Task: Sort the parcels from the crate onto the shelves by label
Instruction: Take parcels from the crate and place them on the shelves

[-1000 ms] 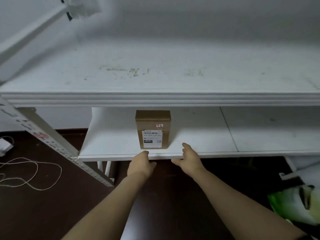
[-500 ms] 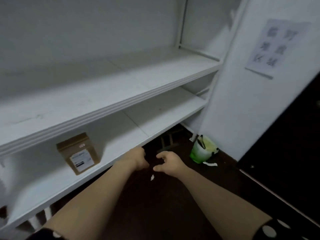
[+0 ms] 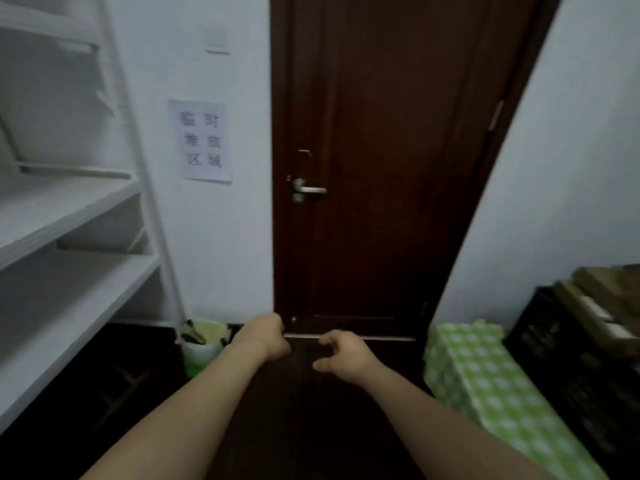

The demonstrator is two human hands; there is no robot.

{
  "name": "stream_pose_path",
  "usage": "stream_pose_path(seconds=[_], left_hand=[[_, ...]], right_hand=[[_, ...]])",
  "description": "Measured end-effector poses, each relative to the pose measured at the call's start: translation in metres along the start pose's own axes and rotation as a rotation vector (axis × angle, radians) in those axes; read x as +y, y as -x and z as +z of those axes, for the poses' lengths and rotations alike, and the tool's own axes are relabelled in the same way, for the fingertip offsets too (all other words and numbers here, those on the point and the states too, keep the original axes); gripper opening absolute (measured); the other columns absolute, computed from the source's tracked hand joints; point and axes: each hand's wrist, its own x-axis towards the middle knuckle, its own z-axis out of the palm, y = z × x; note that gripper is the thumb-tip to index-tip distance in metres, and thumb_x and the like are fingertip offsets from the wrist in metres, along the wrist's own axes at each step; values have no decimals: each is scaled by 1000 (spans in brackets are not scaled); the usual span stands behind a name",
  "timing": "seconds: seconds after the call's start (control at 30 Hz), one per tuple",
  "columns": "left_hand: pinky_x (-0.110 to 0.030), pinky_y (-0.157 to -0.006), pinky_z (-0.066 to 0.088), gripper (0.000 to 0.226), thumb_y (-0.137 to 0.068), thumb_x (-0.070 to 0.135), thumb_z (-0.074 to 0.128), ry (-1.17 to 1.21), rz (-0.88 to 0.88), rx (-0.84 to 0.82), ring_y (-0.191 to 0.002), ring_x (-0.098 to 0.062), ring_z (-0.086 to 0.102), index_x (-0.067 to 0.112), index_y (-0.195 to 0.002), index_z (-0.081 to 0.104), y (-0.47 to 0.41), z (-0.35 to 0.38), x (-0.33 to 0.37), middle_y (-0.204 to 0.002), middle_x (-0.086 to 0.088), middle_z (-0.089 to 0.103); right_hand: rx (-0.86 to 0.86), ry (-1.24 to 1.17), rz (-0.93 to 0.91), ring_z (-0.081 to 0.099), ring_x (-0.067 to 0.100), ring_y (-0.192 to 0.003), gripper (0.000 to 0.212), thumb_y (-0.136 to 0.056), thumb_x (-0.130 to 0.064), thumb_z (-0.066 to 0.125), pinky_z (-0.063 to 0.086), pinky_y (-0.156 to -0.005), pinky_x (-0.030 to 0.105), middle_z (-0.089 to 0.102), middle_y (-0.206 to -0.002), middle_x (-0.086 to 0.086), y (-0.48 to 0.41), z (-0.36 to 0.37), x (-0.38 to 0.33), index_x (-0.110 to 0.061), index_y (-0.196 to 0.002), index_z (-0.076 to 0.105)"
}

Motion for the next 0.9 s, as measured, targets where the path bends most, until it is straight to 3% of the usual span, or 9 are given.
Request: stream_pose_path(seconds=[0.13,0.27,0.37,0.47,0.53,0.6,0.7,0.77,0.9], left_hand=[[-25,-79,45,43,-85,24,67,-6,176,-40,-102,-15,60,18,-127,57,-13,47,144,-114,-1,62],[-26,-84,49,49,-86,26,67,-36,340,-79,-107,-16,59,17,-133,53,-18,92,274,-122,-1,60],[-32,-92,49,41,-84,28,67,-80,425,-116,-110,-20,59,17,-124,59,-16,118,357,-122,-4,61],[-31,-89,49,28,-81,29,67,-138,533,-146,-106,-20,61,21,-107,61,-18,140,429,-116,-4,63],[-30,-84,48,26,-83,30,66,-158,602,-163,-100,-19,61,20,-106,60,-23,152,473,-110,-3,63],[-29,-78,47,12,-86,28,64,-155,669,-171,-91,-18,59,24,-85,53,-28,162,509,-98,0,59],[-26,-61,41,19,-86,25,62,-142,741,-173,-79,-17,57,24,-73,48,-38,179,556,-83,1,57],[-26,-59,39,6,-84,24,60,-129,779,-166,-82,-19,59,21,-81,57,-54,187,585,-85,1,59],[-25,-68,40,29,-85,22,54,-25,824,-145,-95,-22,59,16,-112,62,-96,198,642,-104,-2,64]], right_hand=[[213,-46,97,57,18,-114,53,-83,-21,72,46,-96,25,58,-126,4,23,-107,103,-14,-132,53],[400,-102,195,57,21,-115,51,-85,-20,69,43,-92,24,57,-129,6,57,-199,195,-13,-132,51],[526,-126,262,54,20,-119,53,-87,-24,67,44,-96,28,52,-136,5,88,-253,250,-14,-136,48],[634,-147,322,56,18,-115,48,-88,-22,65,43,-92,25,53,-131,4,117,-299,294,-15,-133,51],[728,-191,349,57,18,-109,43,-88,-19,64,43,-89,24,56,-123,5,132,-325,319,-15,-130,54],[825,-239,381,60,17,-98,39,-87,-16,63,46,-87,25,61,-109,4,142,-347,342,-15,-126,57],[939,-303,449,59,16,-91,30,-88,-10,58,48,-84,29,59,-98,-1,146,-373,374,-12,-117,61],[1023,-357,473,60,20,-98,25,-90,-8,53,51,-87,36,59,-101,0,144,-392,390,-13,-114,61],[1143,-384,516,60,22,-98,30,-95,-15,50,50,-87,35,61,-103,3,125,-440,411,-11,-124,55]])
